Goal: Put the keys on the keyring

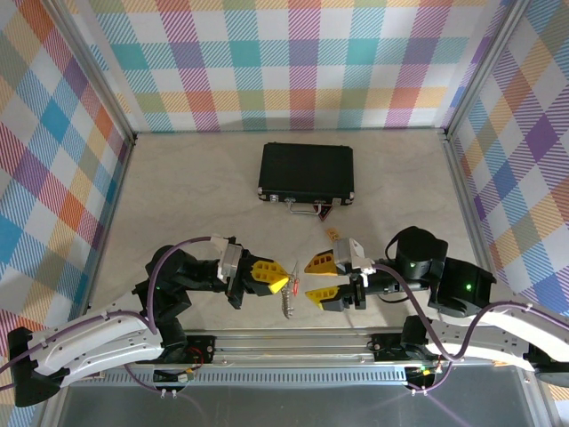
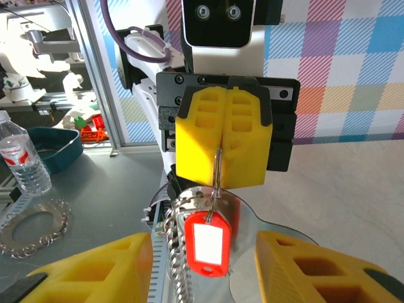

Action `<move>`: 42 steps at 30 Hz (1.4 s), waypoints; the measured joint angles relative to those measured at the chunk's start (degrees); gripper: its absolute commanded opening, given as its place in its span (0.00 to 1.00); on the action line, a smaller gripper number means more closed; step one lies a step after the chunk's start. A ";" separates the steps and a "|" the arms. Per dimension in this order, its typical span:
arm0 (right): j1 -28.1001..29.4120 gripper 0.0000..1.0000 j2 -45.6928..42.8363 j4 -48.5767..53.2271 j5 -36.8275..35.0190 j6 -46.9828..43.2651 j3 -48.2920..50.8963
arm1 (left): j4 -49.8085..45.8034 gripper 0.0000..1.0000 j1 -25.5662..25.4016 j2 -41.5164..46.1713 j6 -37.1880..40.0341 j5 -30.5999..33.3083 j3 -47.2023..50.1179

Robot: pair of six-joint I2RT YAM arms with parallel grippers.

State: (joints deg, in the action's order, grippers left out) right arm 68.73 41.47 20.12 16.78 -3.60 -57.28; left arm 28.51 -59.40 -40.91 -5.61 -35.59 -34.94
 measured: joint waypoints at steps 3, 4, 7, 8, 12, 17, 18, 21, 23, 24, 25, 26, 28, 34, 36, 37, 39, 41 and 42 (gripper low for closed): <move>0.00 0.44 0.50 -1.31 0.48 0.44 0.48 | -0.02 0.00 0.00 0.00 -0.02 -0.02 0.00; 0.00 0.43 0.63 -1.46 0.68 0.63 0.52 | -0.02 0.00 0.00 0.00 -0.02 -0.11 0.00; 0.00 0.40 0.96 -2.27 0.96 1.29 0.61 | -0.02 0.00 0.00 0.00 -0.22 -0.44 0.00; 0.00 0.38 1.09 -2.58 1.11 1.36 0.61 | -0.02 0.00 0.00 0.00 -0.28 -0.46 0.00; 0.00 0.30 1.64 -3.82 1.38 1.66 0.63 | -0.02 0.00 0.00 0.00 -0.63 -0.48 0.00; 0.00 0.18 2.49 -4.24 1.55 1.84 0.61 | -0.04 0.00 0.00 0.07 -0.83 -0.61 0.00; 0.00 0.16 2.62 -4.26 1.53 1.86 0.61 | -0.04 0.00 0.00 0.07 -0.83 -0.63 0.00; 0.04 0.10 2.86 -4.26 1.53 1.77 0.61 | -0.22 0.00 0.00 0.07 -0.83 -0.63 0.00; 0.07 0.08 2.86 -4.24 1.53 1.73 0.61 | -0.28 0.00 0.00 0.11 -0.85 -0.66 0.00; 0.07 0.07 2.86 -4.26 1.51 1.68 0.61 | -0.28 0.00 0.00 0.15 -0.85 -0.85 0.00; 0.07 0.06 2.86 -4.24 1.51 1.70 0.61 | -0.28 0.00 0.00 0.17 -0.85 -0.92 0.00; 0.09 0.06 2.86 -4.24 1.51 1.68 0.61 | -0.26 0.00 0.00 0.17 -0.85 -0.98 0.00; 0.09 0.06 2.95 -4.24 1.51 1.68 0.61 | -0.26 0.00 0.00 0.17 -0.87 -1.03 0.00; 0.11 0.07 4.15 -4.22 1.79 1.62 0.61 | 0.17 0.00 0.00 0.15 -1.27 -1.09 0.00; 0.11 0.07 4.52 -4.15 1.92 1.46 0.61 | 0.22 0.00 0.00 0.17 -1.29 -1.14 0.00; 0.11 0.08 4.70 -4.13 1.95 1.44 0.61 | 0.22 0.00 0.00 0.15 -1.29 -1.27 0.00; 0.11 0.13 4.87 -4.13 1.92 1.33 0.61 | 0.17 0.00 0.00 0.15 -1.29 -1.29 0.00; 0.15 0.21 4.83 -4.13 1.90 1.11 0.61 | 0.17 0.00 0.00 0.13 -1.29 -1.29 0.00; 0.15 0.27 4.79 -4.11 1.90 1.01 0.61 | 0.17 0.00 0.00 0.13 -1.29 -1.29 0.00</move>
State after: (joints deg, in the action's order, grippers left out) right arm 68.88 46.26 16.01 18.68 -2.59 -56.66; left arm 28.69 -59.40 -40.77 -6.90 -36.88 -34.94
